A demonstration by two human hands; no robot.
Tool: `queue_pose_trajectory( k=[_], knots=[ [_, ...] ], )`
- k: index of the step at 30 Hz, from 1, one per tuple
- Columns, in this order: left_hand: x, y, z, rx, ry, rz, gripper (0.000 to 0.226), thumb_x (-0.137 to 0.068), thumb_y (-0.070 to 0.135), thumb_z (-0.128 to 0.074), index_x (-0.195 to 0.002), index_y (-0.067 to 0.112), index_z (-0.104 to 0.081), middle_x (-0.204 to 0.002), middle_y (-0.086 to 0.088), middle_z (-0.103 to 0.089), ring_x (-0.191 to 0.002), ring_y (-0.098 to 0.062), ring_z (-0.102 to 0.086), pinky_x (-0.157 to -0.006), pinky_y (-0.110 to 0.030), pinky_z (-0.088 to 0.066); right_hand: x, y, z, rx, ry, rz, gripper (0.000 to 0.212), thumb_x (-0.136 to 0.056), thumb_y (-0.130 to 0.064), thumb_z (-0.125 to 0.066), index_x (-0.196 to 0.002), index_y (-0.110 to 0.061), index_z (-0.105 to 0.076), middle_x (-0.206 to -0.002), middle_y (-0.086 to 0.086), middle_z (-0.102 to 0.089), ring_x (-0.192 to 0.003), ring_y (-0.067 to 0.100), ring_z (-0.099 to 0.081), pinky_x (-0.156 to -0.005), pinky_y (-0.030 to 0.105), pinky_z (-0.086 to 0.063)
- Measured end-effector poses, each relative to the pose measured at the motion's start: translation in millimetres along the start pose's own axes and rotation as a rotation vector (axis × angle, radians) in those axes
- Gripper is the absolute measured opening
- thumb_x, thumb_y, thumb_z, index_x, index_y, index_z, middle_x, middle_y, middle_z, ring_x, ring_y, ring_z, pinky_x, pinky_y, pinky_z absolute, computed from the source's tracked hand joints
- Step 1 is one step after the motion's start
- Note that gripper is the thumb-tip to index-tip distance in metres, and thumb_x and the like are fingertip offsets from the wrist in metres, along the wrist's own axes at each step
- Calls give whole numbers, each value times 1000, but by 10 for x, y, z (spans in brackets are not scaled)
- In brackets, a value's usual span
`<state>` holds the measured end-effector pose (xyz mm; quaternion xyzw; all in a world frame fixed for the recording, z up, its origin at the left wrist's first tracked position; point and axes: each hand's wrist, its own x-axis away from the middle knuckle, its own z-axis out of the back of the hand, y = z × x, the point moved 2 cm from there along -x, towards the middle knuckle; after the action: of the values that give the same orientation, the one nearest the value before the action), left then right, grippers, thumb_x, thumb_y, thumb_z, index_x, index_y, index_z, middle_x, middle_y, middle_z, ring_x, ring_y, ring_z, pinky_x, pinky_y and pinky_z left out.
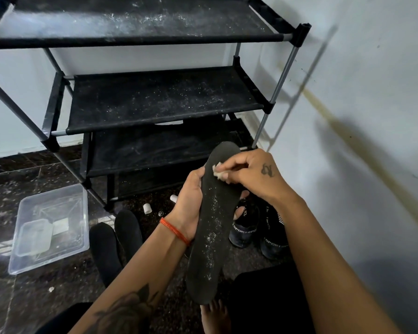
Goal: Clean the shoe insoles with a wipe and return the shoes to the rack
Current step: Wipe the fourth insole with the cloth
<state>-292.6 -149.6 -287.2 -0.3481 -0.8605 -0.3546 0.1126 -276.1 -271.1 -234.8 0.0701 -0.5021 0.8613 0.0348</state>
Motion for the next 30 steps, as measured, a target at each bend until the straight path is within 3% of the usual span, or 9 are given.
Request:
queue_pose_trajectory(
  k=[3,6,9,12,15,19,24,27,30],
  knots=[
    [2,10,-8,-1,12,8,50,-97,45,-28,-102,13,-67,-91,-10,-72,-81,-26,-70,-78,-44,-47,19,-7,84,-67,-108,-40,20,-73,4,-69,-77,-15,-76,-75,2,-73,-66,4,-64,-53,17,-49],
    [-6,3,-1,34,51,10,48,-96,45,-31,-109,14,-65,-105,-12,-70,-107,-35,-63,-77,-45,-50,-23,44,205,-196,252,11,24,-70,2,-70,-78,-20,-76,-75,-6,-73,-69,2,-65,-65,11,-48],
    [-11,-13,10,43,64,13,46,-96,45,-32,-108,15,-66,-106,-11,-69,-113,-37,-60,-78,-46,-50,-66,108,212,-45,506,35,20,-76,-9,-69,-86,-25,-75,-74,-14,-68,-67,-5,-59,-67,2,-43],
    [-13,-22,13,22,48,9,47,-97,44,-32,-107,16,-67,-103,-10,-70,-103,-34,-64,-79,-46,-49,-96,118,133,67,446,77,16,-81,-14,-68,-93,-21,-75,-80,-14,-66,-71,-7,-57,-70,-2,-40],
    [-1,-27,-7,0,32,13,51,-96,44,-31,-94,18,-75,-104,-10,-71,-95,-31,-66,-75,-43,-51,-79,94,89,48,344,48,14,-81,-12,-68,-91,-20,-75,-79,-13,-68,-70,-1,-61,-74,9,-48],
    [-7,-15,-9,8,52,30,49,-96,46,-31,-111,17,-68,-117,-14,-66,-113,-37,-59,-75,-44,-51,-45,49,147,-212,125,-87,23,-77,3,-65,-77,-18,-75,-63,-7,-69,-55,3,-60,-54,13,-48],
    [-24,-30,-8,36,52,49,48,-97,46,-31,-126,18,-58,-124,-13,-63,-114,-37,-60,-74,-44,-52,-80,107,220,-273,497,-67,22,-76,-2,-66,-82,-21,-75,-75,-3,-72,-58,3,-62,-60,14,-50],
    [-30,-46,-5,17,29,40,45,-98,44,-30,-123,21,-59,-116,-11,-67,-107,-35,-62,-74,-43,-51,-110,154,148,-42,505,-20,13,-79,-17,-70,-88,-22,-76,-82,-6,-72,-76,7,-65,-77,19,-51],
    [-36,-54,-1,-28,22,33,45,-97,46,-31,-127,23,-56,-113,-10,-68,-96,-30,-67,-73,-42,-51,-124,154,93,82,473,30,15,-81,-18,-68,-95,-20,-74,-89,-6,-71,-82,6,-64,-81,15,-48]
  ],
)
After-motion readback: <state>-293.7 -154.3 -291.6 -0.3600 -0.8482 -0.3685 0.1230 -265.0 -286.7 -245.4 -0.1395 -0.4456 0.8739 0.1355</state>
